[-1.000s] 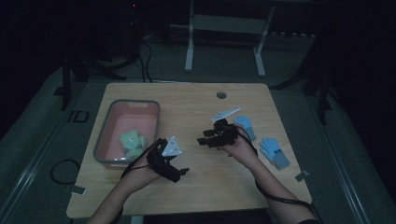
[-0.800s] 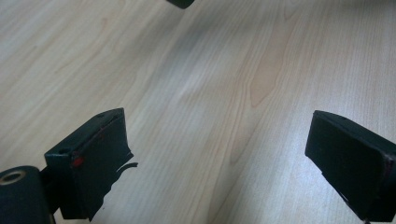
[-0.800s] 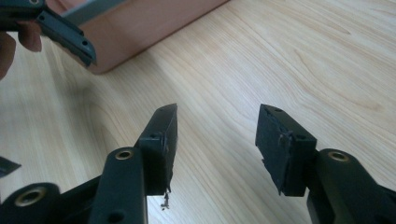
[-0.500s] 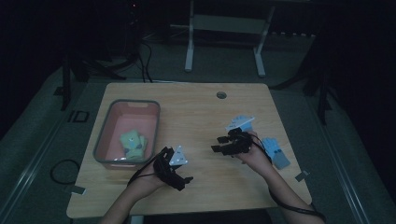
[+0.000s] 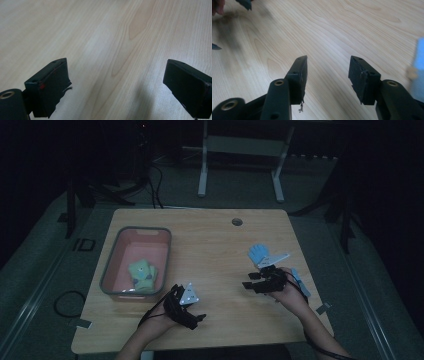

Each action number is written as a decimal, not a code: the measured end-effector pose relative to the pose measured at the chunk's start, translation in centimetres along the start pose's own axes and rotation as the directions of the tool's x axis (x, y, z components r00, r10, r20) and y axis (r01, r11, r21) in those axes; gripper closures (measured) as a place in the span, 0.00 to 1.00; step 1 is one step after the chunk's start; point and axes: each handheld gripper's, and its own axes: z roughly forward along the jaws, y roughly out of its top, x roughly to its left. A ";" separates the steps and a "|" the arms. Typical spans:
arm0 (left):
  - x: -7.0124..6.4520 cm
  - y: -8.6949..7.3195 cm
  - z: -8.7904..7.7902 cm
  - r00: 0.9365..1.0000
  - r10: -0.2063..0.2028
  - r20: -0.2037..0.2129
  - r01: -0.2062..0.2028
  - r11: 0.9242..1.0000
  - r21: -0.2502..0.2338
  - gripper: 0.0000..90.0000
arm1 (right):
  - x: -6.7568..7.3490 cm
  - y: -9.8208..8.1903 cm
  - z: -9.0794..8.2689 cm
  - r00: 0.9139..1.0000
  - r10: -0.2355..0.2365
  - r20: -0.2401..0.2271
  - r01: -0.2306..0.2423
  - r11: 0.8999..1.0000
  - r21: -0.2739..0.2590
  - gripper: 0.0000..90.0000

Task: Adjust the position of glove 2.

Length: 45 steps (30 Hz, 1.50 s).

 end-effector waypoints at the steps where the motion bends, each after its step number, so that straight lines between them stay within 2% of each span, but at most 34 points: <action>1: 0.0 -0.1 0.1 1.000 -0.004 0.001 0.004 1.000 -0.003 0.08 | -0.3 -0.2 -0.2 1.000 0.003 0.009 -0.003 1.000 -0.001 0.56; 7: -0.2 -0.3 0.3 1.000 -0.023 -0.012 0.023 0.999 -0.022 0.08 | -1.8 -0.8 -1.0 0.998 0.025 0.057 -0.025 1.000 -0.001 0.55; 8: -0.3 -0.4 0.3 1.000 -0.022 -0.016 0.022 0.999 -0.027 0.08 | -2.6 -0.9 -1.3 0.996 0.029 0.085 -0.029 1.000 -0.006 0.57; 11: -0.5 -0.6 0.7 1.000 -0.026 -0.012 0.025 0.999 -0.023 0.08 | -3.8 -0.4 -1.7 0.994 0.034 0.106 -0.032 0.999 -0.021 0.62; 14: -0.7 -0.7 0.9 1.000 -0.012 -0.017 0.012 1.000 -0.011 0.08 | -5.2 0.3 -1.7 0.991 0.043 0.123 -0.039 0.999 -0.032 0.64; 18: -0.8 -0.8 0.8 1.000 -0.023 -0.012 0.022 1.000 -0.022 0.08 | -7.2 0.9 -1.2 0.988 0.055 0.141 -0.051 0.998 -0.033 0.65; 22: -0.9 -1.0 0.4 0.999 -0.032 -0.014 0.031 0.999 -0.033 0.08 | -9.2 1.1 -0.3 0.981 0.103 0.167 -0.101 0.995 -0.020 0.68; 24: -0.9 -1.1 0.2 0.999 -0.040 -0.015 0.039 0.998 -0.044 0.07 | -10.0 1.2 0.2 0.977 0.106 0.185 -0.106 0.994 -0.011 0.68; 27: -0.8 -1.4 -0.1 0.999 -0.044 -0.020 0.042 0.997 -0.061 0.07 | -11.1 1.2 0.9 0.975 0.087 0.203 -0.090 0.996 0.004 0.68; 29: -0.7 -1.5 -0.4 0.998 -0.050 -0.025 0.048 0.995 -0.084 0.08 | -11.5 1.2 1.4 0.974 0.066 0.217 -0.072 0.997 0.021 0.69; 33: -0.5 -1.7 -0.6 0.998 -0.062 -0.033 0.058 0.993 -0.099 0.08 | -12.2 1.1 2.1 0.976 0.070 0.204 -0.079 0.996 0.033 0.69; 38: -0.5 -1.9 -0.5 0.998 -0.057 -0.027 0.054 0.994 -0.099 0.07 | -13.2 0.8 3.5 0.977 0.044 0.208 -0.056 0.997 0.052 0.69; 41: -0.6 -1.8 -0.5 0.998 -0.051 -0.034 0.048 0.994 -0.100 0.07 | -13.4 0.6 4.1 0.978 0.021 0.205 -0.036 0.997 0.068 0.70; 45: -0.5 -1.8 -0.6 0.998 -0.052 -0.029 0.049 0.993 -0.105 0.07 | -13.0 0.6 4.3 0.976 0.017 0.218 -0.034 0.997 0.074 0.77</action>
